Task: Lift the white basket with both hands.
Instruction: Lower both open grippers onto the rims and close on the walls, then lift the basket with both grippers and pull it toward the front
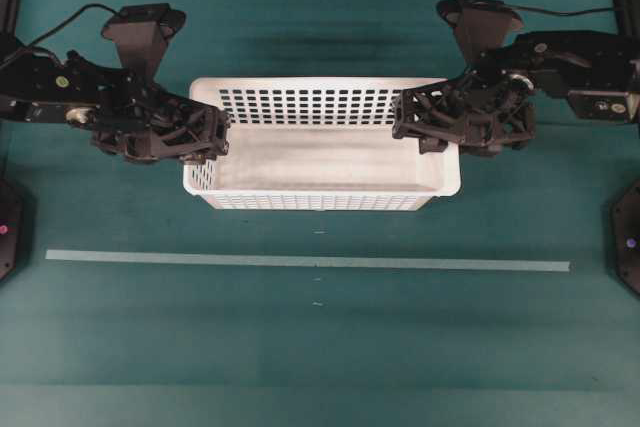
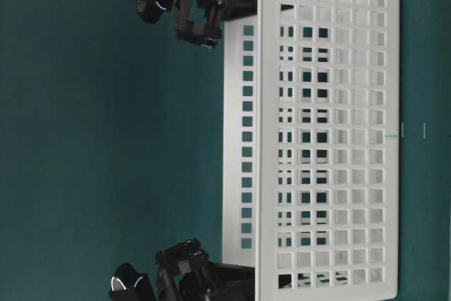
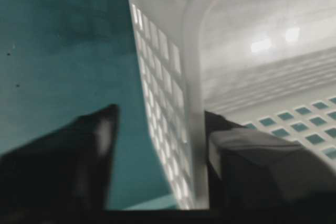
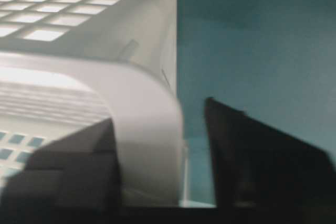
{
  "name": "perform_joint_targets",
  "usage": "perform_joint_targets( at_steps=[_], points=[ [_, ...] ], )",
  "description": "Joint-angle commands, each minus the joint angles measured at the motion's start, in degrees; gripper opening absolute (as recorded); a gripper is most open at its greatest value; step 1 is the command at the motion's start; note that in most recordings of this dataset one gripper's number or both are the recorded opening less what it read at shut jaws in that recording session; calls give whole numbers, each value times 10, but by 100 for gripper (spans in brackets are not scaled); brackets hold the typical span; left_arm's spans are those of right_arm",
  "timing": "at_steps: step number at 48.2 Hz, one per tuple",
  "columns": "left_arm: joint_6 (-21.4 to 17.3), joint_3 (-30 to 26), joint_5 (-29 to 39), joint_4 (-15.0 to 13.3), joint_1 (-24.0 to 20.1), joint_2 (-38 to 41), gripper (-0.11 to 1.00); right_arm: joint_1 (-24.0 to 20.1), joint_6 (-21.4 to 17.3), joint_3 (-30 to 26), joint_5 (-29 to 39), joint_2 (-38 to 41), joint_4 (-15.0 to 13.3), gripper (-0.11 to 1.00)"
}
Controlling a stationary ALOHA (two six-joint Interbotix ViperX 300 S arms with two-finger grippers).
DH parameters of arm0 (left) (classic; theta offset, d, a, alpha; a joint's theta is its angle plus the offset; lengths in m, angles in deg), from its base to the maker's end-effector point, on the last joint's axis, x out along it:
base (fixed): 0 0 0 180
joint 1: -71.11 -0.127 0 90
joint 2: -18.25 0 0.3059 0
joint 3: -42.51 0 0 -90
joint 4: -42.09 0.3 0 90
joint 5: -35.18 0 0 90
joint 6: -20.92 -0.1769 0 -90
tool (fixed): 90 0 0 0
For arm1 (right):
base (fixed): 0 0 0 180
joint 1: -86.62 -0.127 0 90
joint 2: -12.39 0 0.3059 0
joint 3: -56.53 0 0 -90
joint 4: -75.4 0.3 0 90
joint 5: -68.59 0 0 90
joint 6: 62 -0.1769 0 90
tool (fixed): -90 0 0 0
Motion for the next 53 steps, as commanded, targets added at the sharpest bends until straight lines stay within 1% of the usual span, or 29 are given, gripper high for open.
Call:
perform_joint_targets(
  at_steps=[1,5,8,30,43,53],
  points=[
    [1,-3,-11,2,-1,-4,34,-4,-1,-3,-5,7,2,34],
    [1,-3,-21,2,-1,-3,14,-4,-1,-7,-11,12,3,17],
    [1,-3,-25,2,-1,-3,9,-4,-1,-9,-13,14,3,17],
    [1,-4,-23,2,-1,-6,9,-4,1,-14,-11,11,3,17],
    [2,-16,-8,2,-1,-39,9,-4,3,-30,33,-17,2,17],
    [2,-17,-7,2,-1,-40,9,-4,3,-29,34,-18,3,17]
  ],
)
